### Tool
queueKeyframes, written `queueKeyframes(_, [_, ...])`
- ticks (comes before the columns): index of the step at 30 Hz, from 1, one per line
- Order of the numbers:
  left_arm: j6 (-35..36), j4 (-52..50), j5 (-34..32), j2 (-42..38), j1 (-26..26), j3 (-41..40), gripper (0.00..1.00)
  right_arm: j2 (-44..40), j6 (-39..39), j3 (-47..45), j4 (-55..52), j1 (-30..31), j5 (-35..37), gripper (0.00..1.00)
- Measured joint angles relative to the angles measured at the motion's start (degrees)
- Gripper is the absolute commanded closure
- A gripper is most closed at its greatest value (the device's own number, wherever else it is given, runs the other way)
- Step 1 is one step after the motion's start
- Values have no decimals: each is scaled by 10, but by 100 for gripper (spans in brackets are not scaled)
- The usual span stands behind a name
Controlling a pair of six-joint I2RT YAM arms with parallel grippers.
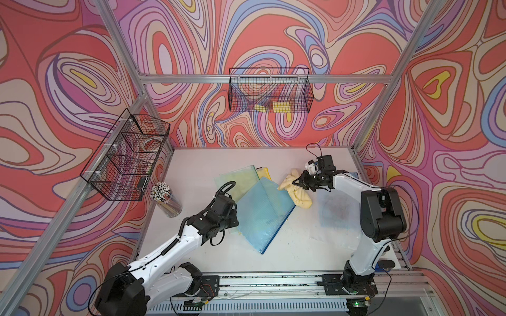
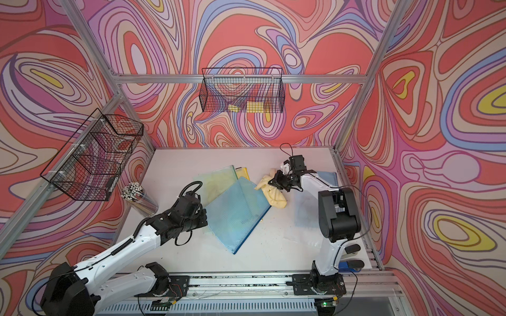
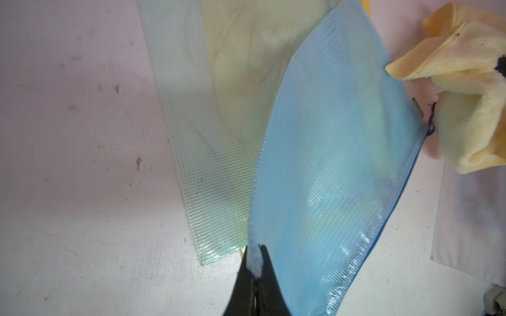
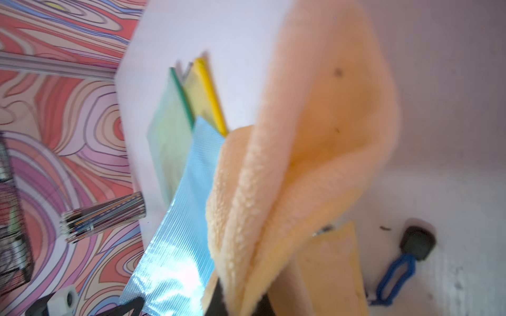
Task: Wipe the document bag
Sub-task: Place the document bag.
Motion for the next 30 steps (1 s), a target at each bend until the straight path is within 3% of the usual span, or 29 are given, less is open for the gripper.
queueKeyframes(7, [59,-64,17,55,0,217,100,-224,-6,1,-54,0,63,100])
queueKeyframes(12, [74,-67,86,120,0,323,100,-337,-17,2,-138,0,154,100])
queueKeyframes(22, [57,16,221,297,-59,504,100,-425,-29,16,-254,0,292,100])
queueKeyframes(30, [18,137,339,545,-103,785,100,-470,-28,20,-299,0,377,100])
